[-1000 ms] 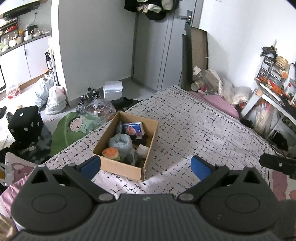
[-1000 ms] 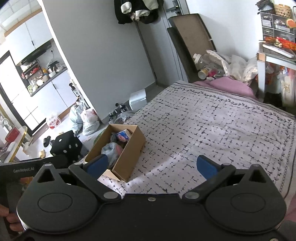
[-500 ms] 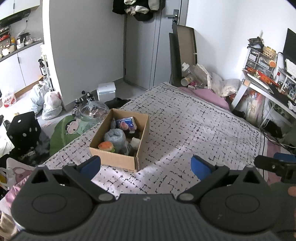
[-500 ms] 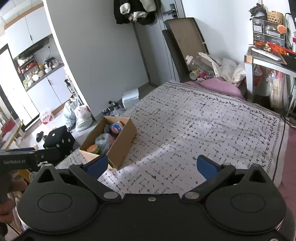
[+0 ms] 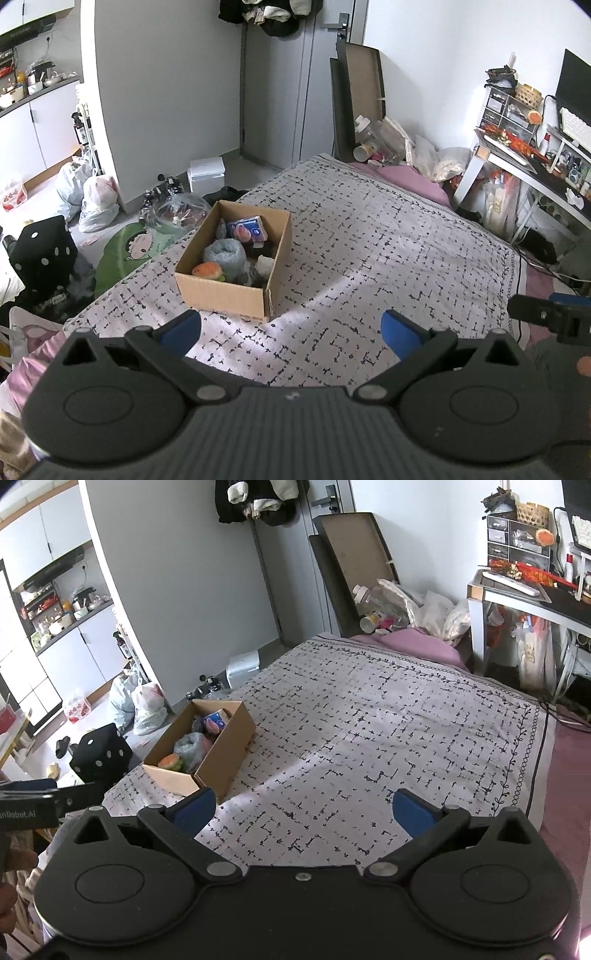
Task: Organize soft objects
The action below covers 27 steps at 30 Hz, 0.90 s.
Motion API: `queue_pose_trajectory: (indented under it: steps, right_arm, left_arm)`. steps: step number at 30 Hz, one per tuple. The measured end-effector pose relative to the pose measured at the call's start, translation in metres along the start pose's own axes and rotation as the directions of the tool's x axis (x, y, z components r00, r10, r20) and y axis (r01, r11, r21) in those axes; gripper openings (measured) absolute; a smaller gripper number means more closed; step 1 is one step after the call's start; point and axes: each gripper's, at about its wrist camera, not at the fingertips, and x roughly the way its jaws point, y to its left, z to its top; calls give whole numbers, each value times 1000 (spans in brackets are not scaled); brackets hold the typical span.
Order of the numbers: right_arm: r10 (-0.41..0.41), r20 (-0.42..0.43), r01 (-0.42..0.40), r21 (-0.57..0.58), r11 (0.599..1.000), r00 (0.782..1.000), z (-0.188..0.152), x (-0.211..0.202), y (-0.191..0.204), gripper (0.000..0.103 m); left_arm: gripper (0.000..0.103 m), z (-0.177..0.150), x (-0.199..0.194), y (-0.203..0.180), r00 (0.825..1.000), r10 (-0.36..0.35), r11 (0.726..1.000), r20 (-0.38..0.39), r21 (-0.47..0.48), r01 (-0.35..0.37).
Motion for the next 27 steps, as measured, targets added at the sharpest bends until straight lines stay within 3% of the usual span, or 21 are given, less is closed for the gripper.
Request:
queue_pose_trajectory:
  steps: [27]
  right_arm:
    - [-16, -37, 15, -28, 999, 999, 3, -1, 12, 103]
  left_arm:
    - [103, 1, -5, 8, 1000, -23, 1000, 13, -17, 24]
